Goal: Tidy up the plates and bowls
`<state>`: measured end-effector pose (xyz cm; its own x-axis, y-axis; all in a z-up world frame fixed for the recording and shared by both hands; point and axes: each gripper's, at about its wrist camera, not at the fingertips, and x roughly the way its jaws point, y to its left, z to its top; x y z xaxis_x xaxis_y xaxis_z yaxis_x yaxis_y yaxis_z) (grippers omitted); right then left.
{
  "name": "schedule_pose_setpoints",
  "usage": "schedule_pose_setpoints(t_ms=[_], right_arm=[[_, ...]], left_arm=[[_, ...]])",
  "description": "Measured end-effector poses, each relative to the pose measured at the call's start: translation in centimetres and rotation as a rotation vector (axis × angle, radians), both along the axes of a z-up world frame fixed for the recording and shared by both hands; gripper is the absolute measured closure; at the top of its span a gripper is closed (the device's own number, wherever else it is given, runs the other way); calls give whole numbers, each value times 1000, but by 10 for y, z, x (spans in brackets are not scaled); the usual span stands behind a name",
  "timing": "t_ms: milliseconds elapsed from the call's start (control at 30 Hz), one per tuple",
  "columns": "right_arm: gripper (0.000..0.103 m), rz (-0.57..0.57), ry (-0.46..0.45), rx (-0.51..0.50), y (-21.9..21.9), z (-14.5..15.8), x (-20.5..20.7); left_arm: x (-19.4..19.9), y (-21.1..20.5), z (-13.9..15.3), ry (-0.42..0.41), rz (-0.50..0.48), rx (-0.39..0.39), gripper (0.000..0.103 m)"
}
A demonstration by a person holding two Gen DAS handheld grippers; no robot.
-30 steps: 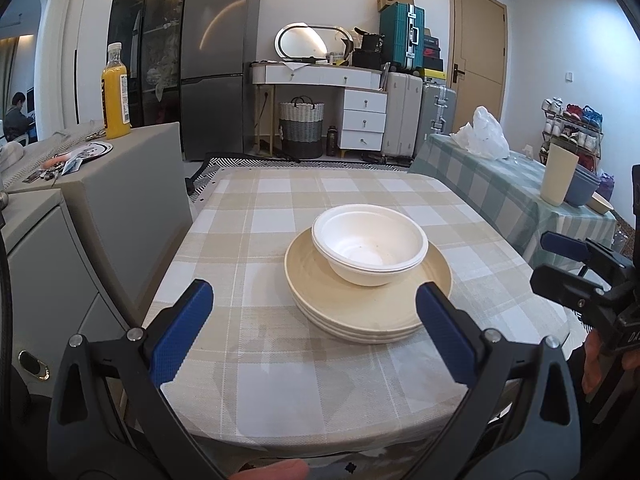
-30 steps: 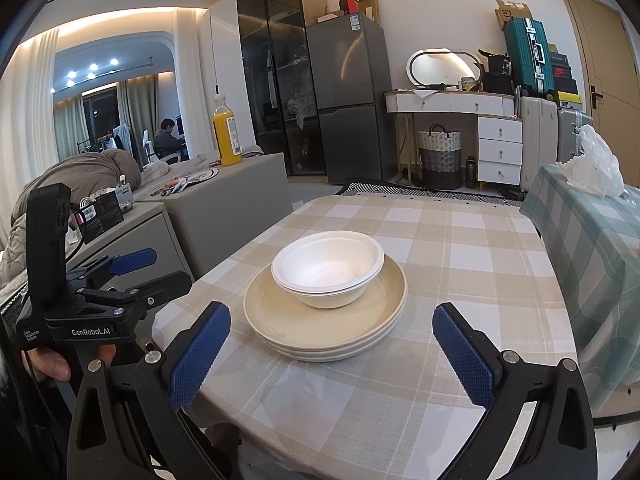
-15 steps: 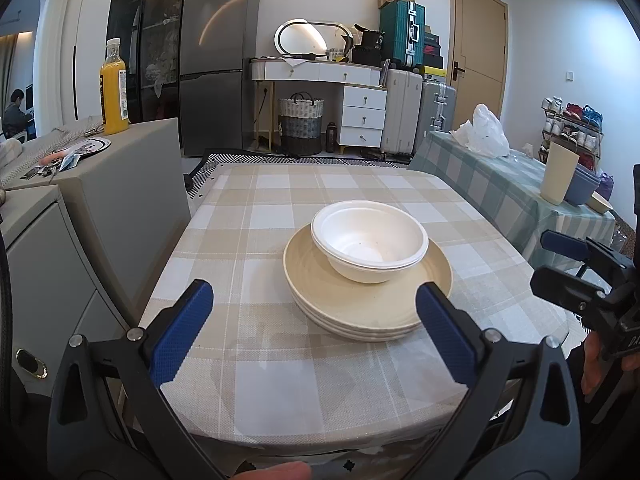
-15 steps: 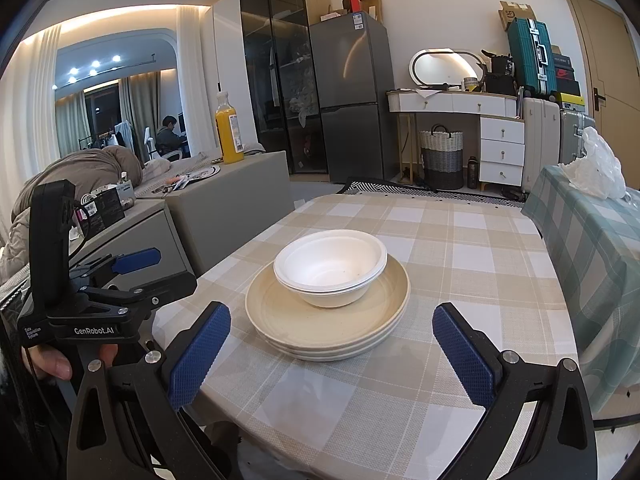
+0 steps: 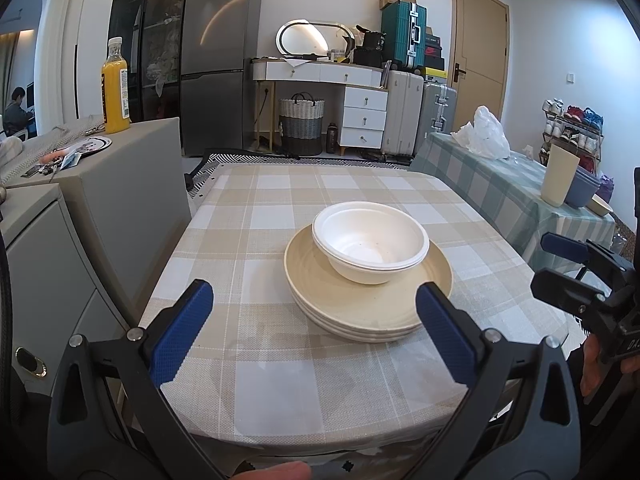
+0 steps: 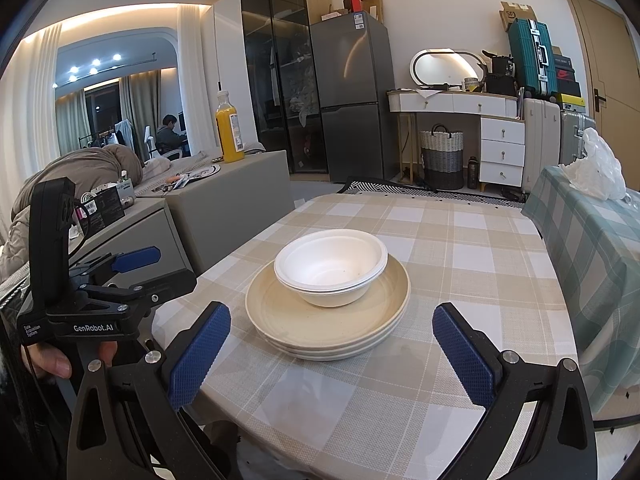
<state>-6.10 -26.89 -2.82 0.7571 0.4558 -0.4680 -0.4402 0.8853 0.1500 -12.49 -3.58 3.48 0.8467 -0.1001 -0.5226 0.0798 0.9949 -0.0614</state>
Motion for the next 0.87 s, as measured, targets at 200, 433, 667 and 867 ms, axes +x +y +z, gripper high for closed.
schedule_pose_setpoints(t_ms=[200,433,667,867], right_arm=[[0,0,0,-2,0,0,0],[0,1,1,-3,1,0,0],[0,2,0,-5,1,-1,-1],[0,1,0,-6,1,-1,-1]], left_arm=[[0,0,1,-1,0,0,2],[0,0,0,-2,0,0,2],[-1,0,0,-2,0,0,2],[1,1,-1,0,5,-1,2]])
